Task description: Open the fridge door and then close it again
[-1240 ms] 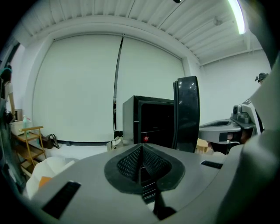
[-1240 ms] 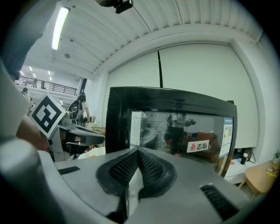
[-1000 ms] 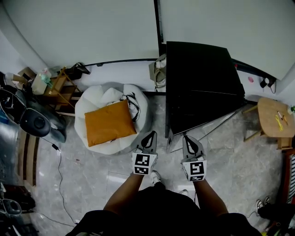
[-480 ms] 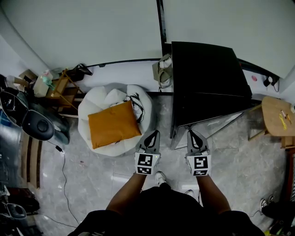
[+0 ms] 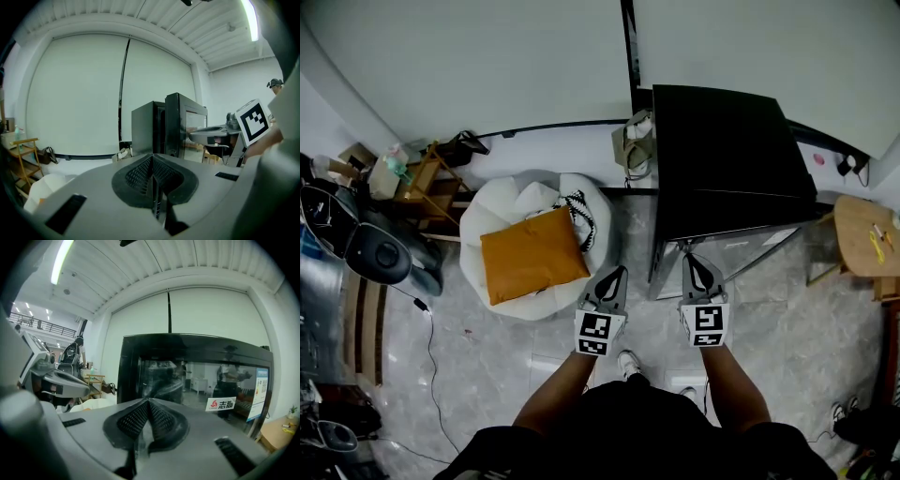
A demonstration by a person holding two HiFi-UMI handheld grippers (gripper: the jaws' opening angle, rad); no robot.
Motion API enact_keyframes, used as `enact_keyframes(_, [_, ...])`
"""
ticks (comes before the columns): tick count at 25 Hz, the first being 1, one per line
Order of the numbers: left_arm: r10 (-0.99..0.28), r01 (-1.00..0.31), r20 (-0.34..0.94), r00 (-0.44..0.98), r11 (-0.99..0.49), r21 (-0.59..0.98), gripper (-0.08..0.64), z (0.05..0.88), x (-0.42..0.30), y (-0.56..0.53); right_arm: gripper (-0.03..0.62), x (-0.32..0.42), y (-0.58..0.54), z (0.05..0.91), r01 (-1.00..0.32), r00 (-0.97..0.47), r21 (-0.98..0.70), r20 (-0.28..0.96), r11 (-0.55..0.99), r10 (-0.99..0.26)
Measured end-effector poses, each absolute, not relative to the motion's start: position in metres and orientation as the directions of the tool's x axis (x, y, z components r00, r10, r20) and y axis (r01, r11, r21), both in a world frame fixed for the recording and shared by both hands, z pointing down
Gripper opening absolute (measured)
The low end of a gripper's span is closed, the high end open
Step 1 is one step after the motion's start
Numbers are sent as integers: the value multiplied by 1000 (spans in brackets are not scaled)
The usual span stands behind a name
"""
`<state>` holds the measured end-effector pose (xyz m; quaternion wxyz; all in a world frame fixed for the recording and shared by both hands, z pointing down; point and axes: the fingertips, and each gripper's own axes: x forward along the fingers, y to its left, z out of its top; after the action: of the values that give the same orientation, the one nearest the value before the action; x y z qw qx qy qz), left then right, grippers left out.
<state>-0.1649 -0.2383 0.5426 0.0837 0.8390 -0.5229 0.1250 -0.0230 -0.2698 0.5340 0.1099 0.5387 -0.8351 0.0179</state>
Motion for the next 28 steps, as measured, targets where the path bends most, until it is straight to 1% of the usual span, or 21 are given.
enact_keyframes(4, [-852,-894,299,430,-447,13,21,543,-164,-239,17,-26,-279,532,-893,-398,147,185,426,-898])
enact_keyframes(8, [-854,-895,291,431,-446,17,21,540,-167,-244,18,-27,-290,533,-891,-397,160,180,425,-900])
enact_keyframes(18, [-857,-898,290,427,-439,24,21,540,-171,-247,18,-26,-319,537,-926,-361,46,187,375,-914])
enact_keyframes(23, [-860,-900,284,424,-436,22,21,538,-170,-246,18,-25,-321,537,-934,-342,33,193,355,-920])
enact_keyframes(26, [-861,-901,285,421,-434,20,21,538,-172,-243,18,-27,-321,538,-932,-348,31,205,361,-915])
enact_keyframes(28, [-862,-902,284,419,-432,19,21,536,-171,-241,18,-28,-319,536,-926,-370,-8,218,377,-903])
